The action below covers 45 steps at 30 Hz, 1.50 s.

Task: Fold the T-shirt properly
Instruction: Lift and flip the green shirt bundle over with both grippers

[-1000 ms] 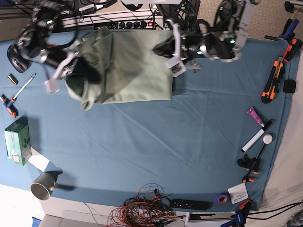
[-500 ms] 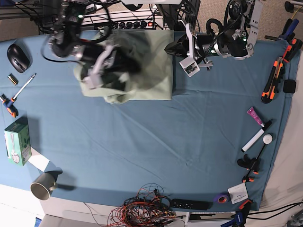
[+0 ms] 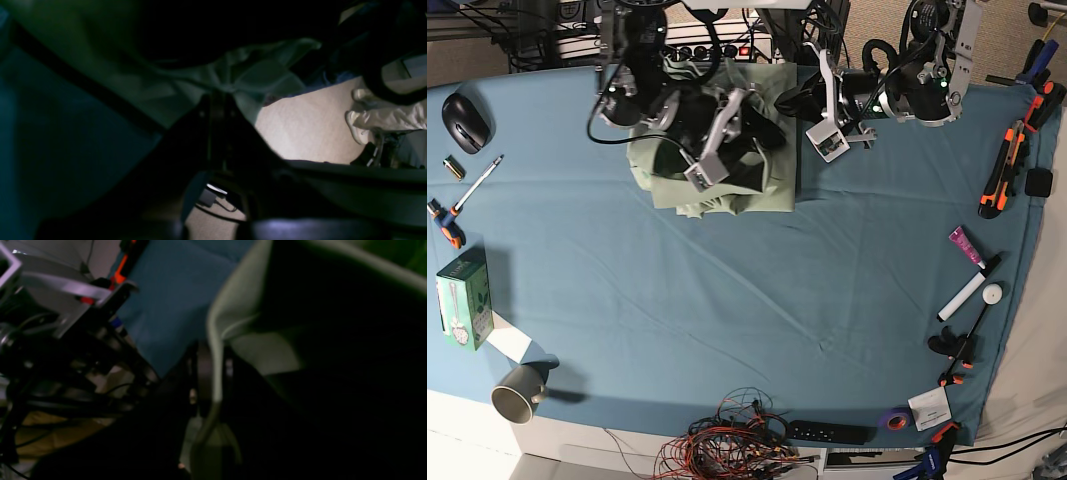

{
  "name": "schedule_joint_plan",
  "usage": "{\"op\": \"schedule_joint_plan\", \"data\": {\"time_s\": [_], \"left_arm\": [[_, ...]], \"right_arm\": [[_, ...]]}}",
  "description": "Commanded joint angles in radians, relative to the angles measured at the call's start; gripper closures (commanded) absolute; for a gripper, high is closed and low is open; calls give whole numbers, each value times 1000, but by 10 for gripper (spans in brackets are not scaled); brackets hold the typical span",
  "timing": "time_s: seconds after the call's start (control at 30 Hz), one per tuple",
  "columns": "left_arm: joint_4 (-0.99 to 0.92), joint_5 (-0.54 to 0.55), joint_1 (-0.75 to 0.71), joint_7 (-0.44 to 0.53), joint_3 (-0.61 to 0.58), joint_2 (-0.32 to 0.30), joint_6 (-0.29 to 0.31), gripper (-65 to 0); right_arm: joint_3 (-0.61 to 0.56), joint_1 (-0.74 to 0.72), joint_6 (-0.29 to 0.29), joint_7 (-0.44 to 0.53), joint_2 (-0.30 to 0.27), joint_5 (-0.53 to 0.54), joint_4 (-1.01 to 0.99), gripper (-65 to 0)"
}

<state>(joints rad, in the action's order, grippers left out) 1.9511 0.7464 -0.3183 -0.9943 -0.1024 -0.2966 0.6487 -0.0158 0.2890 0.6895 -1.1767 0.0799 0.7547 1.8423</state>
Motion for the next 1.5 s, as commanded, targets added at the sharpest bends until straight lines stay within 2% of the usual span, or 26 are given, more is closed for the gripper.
{"op": "schedule_joint_plan", "data": {"time_s": [0.0, 0.1, 0.3, 0.33, 0.4, 0.43, 0.47, 0.6, 1.07, 1.23, 1.47], "left_arm": [[19, 25, 3, 22, 3, -3, 7, 0], [19, 26, 3, 22, 3, -3, 7, 0], [19, 51, 3, 22, 3, -3, 8, 0], [21, 55, 3, 22, 3, -3, 8, -15], [33, 55, 6, 22, 3, -3, 8, -104], [44, 55, 6, 23, 3, -3, 7, -144], [56, 55, 6, 23, 3, -3, 7, -172], [102, 55, 5, 25, 3, -3, 5, -186], [140, 53, 5, 21, 3, -3, 3, -185], [231, 5, 5, 21, 43, -3, -1, -185], [297, 27, 5, 26, 210, -6, -12, -185]], "right_arm": [[-12, -9, 9, 36, 9, 9, 18, 0], [-30, -10, 9, 68, 9, -42, 18, 0], [-31, -10, 9, 71, 9, -47, 18, 0], [-31, -10, 9, 74, 9, -44, 18, -20], [-31, -10, 9, 87, 9, -32, 18, -179], [-31, -10, 9, 91, 9, -8, 18, -238], [-31, -10, 9, 92, 9, 25, 18, -268], [-31, -10, 9, 76, 9, 190, 18, -271], [-31, -10, 9, -28, 12, 364, 18, -271], [-31, -29, 9, -19, 22, 285, 18, -271], [-40, -40, 9, 33, 45, 146, 16, -271]]}}
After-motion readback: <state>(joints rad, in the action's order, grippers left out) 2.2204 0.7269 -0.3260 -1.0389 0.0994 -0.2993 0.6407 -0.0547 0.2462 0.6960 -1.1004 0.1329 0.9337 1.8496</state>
